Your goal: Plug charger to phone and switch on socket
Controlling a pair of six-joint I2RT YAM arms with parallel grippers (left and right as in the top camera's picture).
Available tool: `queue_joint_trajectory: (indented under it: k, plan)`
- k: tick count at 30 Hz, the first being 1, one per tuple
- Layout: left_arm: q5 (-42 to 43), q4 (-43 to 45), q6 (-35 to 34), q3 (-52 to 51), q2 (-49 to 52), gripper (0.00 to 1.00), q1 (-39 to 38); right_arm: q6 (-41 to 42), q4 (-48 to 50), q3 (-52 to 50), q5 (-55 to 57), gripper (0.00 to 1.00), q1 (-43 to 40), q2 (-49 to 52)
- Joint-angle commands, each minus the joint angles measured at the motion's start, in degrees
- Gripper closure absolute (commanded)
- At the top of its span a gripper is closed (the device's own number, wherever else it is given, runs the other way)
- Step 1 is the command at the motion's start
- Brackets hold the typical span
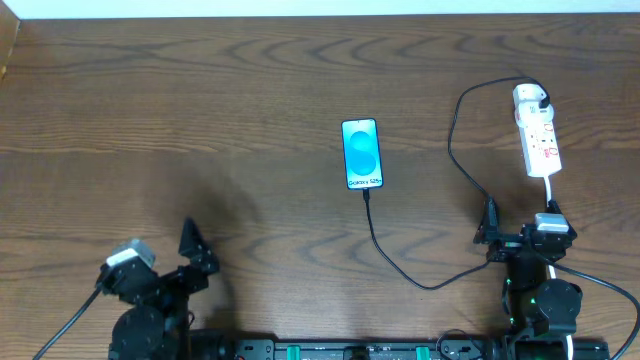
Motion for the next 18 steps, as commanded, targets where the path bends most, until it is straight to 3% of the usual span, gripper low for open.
queue_joint_trajectory:
  k: [1, 12, 18]
  plan:
    - [2.5, 5.5, 0.3, -2.9, -0.6, 0.02, 0.4, -0.9, -0.1, -0.1, 0.3, 0.01, 0.4, -0.4]
    - [4.0, 26.1, 0.4, -13.7, -0.6, 0.02, 0.4, -0.9, -0.1, -0.1, 0.3, 0.01, 0.4, -0.4]
    - [3.9, 31.0, 0.6, -18.6, -0.6, 0.02, 0.4, -0.9, -0.1, -0.1, 0.3, 0.01, 0.4, -0.4]
